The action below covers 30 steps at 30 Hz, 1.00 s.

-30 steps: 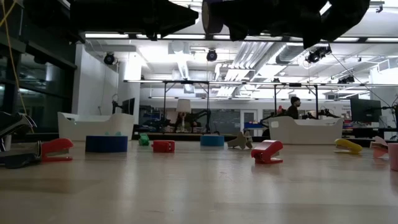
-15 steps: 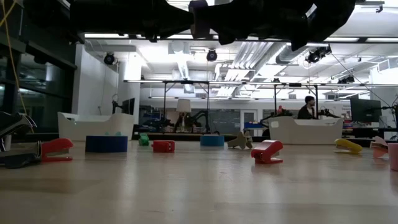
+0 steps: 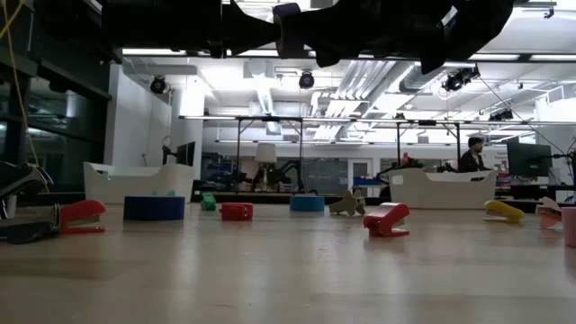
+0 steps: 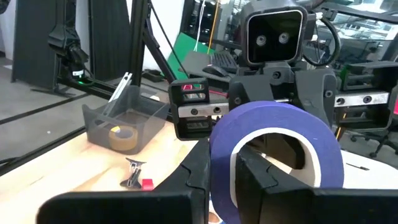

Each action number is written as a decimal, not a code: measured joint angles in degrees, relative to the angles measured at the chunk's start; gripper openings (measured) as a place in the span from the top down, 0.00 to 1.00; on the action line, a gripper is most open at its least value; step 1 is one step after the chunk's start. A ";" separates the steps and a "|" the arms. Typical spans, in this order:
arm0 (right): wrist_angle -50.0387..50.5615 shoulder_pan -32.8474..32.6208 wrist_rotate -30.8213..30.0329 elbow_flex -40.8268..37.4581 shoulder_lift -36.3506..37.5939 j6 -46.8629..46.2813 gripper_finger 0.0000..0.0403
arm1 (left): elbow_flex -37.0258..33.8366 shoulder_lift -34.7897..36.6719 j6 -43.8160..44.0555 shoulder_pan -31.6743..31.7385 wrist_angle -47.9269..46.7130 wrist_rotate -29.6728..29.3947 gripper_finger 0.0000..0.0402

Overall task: Pick and place Stapler, Stapler remover, tape
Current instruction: Put the purple tape into the black bin

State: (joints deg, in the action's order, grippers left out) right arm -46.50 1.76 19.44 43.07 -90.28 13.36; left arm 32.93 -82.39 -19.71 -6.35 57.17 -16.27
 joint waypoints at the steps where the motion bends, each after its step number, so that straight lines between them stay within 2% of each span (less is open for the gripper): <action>1: 0.03 -0.01 -0.08 0.00 0.00 -0.25 0.92 | 0.02 0.00 0.00 0.00 -0.17 0.00 0.93; 14: -0.01 -0.04 -0.19 -0.02 0.03 -5.73 0.66 | 0.04 0.00 0.46 0.00 -1.96 0.23 0.93; 18: 6.87 -0.07 -5.77 -0.04 2.90 -5.39 0.59 | 0.04 0.55 0.46 0.00 -4.48 -0.57 0.93; 24: 18.29 -0.04 -13.69 -0.02 9.57 -4.37 0.51 | 0.03 7.35 0.53 0.02 -18.55 -0.56 0.93; 30: 27.97 -0.02 -19.40 -0.04 13.25 -4.37 0.50 | 0.02 17.22 5.62 -0.02 -39.13 5.66 0.93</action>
State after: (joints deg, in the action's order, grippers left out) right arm -18.53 1.74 0.04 43.03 -77.03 8.99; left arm 32.95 -65.17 -14.09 -6.37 18.04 -10.61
